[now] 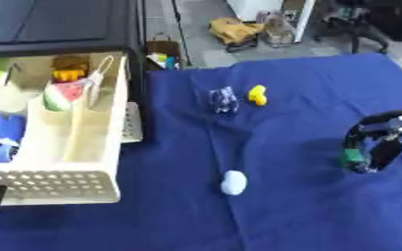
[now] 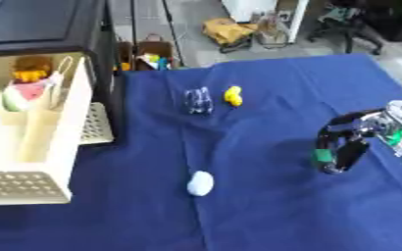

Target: Pick up objects from table and place into drawer.

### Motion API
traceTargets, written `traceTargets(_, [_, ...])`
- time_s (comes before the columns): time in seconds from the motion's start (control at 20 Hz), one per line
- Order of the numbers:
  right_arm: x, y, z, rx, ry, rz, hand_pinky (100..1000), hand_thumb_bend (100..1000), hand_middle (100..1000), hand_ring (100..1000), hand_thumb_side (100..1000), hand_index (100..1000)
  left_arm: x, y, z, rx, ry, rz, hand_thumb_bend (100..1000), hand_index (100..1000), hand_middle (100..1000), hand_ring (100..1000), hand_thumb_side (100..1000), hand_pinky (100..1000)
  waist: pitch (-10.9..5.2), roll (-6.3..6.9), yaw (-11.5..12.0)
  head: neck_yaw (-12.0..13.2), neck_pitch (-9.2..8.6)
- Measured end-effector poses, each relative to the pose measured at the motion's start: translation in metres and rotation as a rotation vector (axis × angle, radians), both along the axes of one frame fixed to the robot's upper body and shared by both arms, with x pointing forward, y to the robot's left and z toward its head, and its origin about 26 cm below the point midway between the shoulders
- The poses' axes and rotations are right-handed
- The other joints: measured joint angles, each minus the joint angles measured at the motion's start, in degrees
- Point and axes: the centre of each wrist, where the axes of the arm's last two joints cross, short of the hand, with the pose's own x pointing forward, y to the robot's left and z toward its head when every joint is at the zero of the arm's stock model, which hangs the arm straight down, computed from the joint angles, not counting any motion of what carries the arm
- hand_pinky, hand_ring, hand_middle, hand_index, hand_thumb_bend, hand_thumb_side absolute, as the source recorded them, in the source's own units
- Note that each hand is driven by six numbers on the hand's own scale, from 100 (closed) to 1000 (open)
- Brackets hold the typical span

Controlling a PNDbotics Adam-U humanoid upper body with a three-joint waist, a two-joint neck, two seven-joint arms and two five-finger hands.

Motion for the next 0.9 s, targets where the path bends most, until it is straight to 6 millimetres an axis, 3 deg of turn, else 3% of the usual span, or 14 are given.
traceTargets(0.65, [0.0003, 0.0003, -0.0011, 0.006, -0.013, -0.011, 867, 259, 730, 910, 370, 781, 0.0000, -0.0001, -0.0001, 0.003, 0.002, 0.000, 307, 756, 611, 565, 1000, 484, 0.15, -0.02, -0.3, -0.2, -0.07])
traceTargets(0.7, [0.0003, 0.0003, -0.0012, 0.006, -0.014, -0.011, 863, 195, 714, 905, 379, 761, 0.0000, -0.0001, -0.0001, 0.003, 0.002, 0.000, 307, 756, 612, 565, 1000, 484, 0.15, -0.02, -0.3, -0.2, -0.15])
traceTargets(0.9, [0.0010, 0.0015, -0.0021, 0.011, -0.028, -0.011, 861, 173, 705, 902, 381, 748, 0.0000, -0.0001, -0.0001, 0.003, 0.003, 0.000, 306, 756, 612, 565, 1000, 484, 0.16, -0.17, -0.3, -0.2, -0.31])
